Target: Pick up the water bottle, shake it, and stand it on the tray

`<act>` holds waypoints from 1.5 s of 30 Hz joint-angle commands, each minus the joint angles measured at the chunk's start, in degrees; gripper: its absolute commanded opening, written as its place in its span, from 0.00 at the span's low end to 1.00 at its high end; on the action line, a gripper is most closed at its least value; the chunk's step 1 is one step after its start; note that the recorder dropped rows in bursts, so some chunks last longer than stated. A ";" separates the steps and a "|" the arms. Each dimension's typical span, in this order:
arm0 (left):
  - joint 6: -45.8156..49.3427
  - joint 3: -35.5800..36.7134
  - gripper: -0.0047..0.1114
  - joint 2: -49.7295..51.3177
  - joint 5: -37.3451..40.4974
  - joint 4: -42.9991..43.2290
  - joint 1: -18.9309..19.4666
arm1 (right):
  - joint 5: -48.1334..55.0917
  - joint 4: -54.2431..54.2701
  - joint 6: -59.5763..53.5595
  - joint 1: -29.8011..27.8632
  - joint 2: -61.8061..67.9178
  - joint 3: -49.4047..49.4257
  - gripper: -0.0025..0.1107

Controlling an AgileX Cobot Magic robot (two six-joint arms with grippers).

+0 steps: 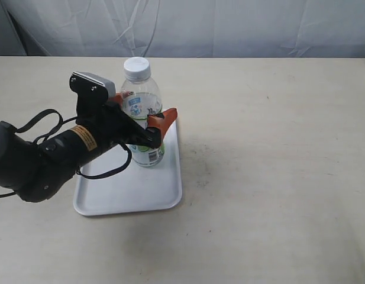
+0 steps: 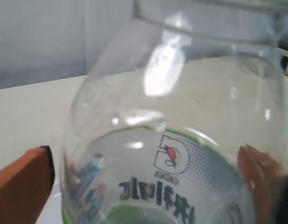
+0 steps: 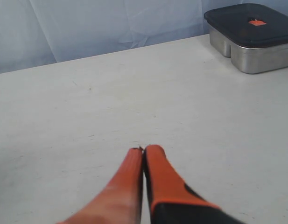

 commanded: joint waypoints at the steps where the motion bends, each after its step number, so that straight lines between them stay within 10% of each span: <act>1: 0.24 0.23 0.94 -1.38 -1.06 0.34 -0.02 | -0.39 -0.06 -0.21 -0.27 0.05 0.08 0.06; 22: 0.50 0.23 0.94 -11.12 0.75 4.48 2.35 | -0.39 -0.06 -0.21 -0.27 0.05 0.08 0.06; 32: 3.13 0.23 0.91 -21.88 13.59 4.88 2.35 | -0.39 -0.06 -0.21 -0.27 0.05 0.08 0.06; 45: 1.51 0.23 0.19 -43.19 39.72 8.41 2.15 | -0.39 -0.06 -0.21 -0.27 0.05 0.08 0.06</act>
